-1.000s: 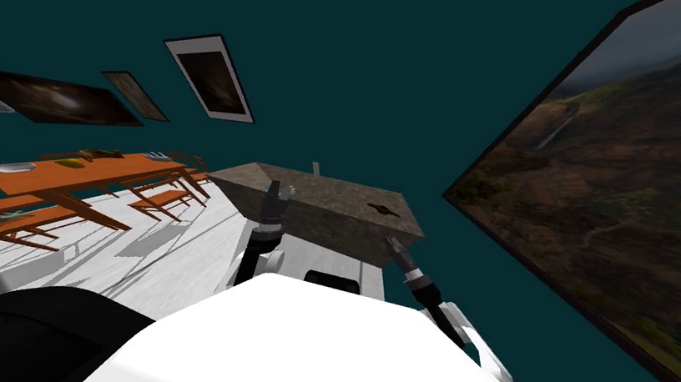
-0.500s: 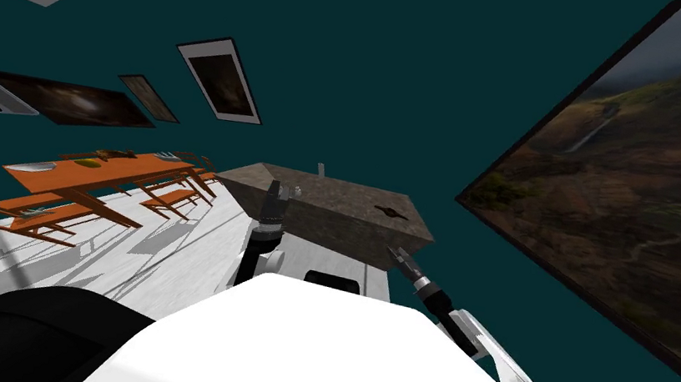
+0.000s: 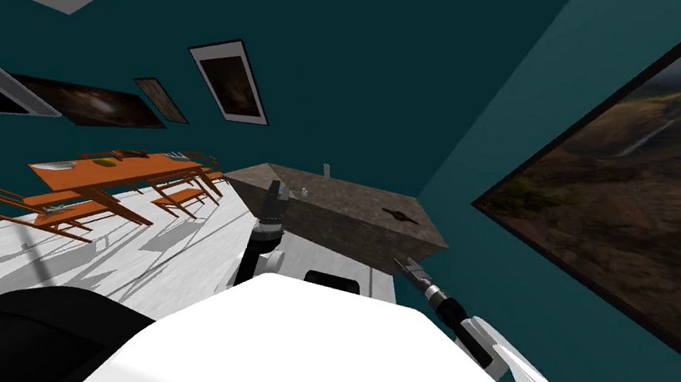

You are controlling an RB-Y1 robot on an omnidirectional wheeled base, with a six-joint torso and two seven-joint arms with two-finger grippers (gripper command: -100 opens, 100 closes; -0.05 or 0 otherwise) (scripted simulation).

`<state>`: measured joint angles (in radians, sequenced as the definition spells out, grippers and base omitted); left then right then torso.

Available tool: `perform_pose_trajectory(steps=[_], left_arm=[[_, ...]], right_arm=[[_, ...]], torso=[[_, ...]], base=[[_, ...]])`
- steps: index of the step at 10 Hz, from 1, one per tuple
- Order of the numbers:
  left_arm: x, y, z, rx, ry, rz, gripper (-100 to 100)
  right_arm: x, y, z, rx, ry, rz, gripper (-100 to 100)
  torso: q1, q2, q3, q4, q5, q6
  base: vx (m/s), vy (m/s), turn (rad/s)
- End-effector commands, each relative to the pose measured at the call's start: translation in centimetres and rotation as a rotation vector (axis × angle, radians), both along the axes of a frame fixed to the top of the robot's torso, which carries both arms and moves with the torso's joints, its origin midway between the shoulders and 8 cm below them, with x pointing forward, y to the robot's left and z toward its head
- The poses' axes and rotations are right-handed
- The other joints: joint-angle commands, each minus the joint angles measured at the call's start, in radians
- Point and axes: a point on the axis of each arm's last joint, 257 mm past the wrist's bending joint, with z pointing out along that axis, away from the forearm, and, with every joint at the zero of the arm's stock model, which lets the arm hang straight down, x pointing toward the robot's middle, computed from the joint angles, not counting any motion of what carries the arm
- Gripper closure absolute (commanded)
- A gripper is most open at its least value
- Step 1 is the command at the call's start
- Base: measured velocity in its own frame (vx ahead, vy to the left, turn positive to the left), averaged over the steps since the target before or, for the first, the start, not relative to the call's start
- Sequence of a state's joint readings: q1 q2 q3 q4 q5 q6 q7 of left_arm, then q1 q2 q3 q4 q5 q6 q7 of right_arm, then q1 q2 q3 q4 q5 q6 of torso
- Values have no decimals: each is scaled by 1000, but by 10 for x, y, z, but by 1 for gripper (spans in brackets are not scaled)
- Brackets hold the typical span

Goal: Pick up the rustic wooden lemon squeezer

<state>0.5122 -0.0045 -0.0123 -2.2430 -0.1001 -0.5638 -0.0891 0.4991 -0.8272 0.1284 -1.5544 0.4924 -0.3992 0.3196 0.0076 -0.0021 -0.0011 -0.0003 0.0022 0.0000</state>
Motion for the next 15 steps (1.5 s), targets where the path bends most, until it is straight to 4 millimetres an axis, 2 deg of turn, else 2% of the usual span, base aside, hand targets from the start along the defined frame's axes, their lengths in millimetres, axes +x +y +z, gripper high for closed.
perform_pose_trajectory(steps=[1,2,3,4,5,6,8,9,10,11,13,14,15], left_arm=[[0,0,0,0,0,0,0],[0,0,0,0,0,0,0],[0,0,0,0,0,0,0],[0,0,0,0,0,0,0],[0,0,0,0,0,0,0],[0,0,0,0,0,0,0],[0,0,0,0,0,0,0],[0,0,0,0,0,0,0],[0,0,0,0,0,0,0],[0,0,0,0,0,0,0],[0,0,0,0,0,0,0],[0,0,0,0,0,0,0],[0,0,0,0,0,0,0]], right_arm=[[-15,-31,-19,-112,59,6,-100],[-14,-34,-17,-124,61,12,-100],[-28,-62,-31,-217,110,16,-100],[-28,-65,-30,-228,111,21,-100],[-39,-91,-38,-320,154,33,-100],[-41,-97,-39,-330,161,31,-100],[-66,-150,-49,-504,242,54,-100],[-68,-162,-46,-528,255,53,-100],[-81,-187,-50,-605,296,60,-100],[-81,-194,-45,-623,299,64,-100],[-103,-249,-38,-788,376,88,-100],[-104,-256,-34,-803,382,88,-100],[-112,-281,-25,-883,414,103,-100]], torso=[[0,0,0,0,0,0],[0,-1,0,0,0,-1],[-2,0,0,0,0,0],[-1,-1,0,0,0,0],[-2,-1,-1,0,0,0],[-2,-1,-1,0,-1,-1],[-1,-1,-1,0,0,0],[3,-3,-2,-1,0,-1],[1,-2,-1,0,0,0],[-1,-2,-1,0,0,-1],[-2,-2,-1,0,-1,-1],[0,-4,-2,-1,0,0],[-1,-3,-2,-1,0,0]], base=[[32,120,76],[32,84,36],[43,109,74],[43,80,40],[37,87,88],[40,83,42],[64,142,119],[59,124,42],[48,99,115],[49,65,46],[81,112,119],[76,89,60],[65,77,121]])
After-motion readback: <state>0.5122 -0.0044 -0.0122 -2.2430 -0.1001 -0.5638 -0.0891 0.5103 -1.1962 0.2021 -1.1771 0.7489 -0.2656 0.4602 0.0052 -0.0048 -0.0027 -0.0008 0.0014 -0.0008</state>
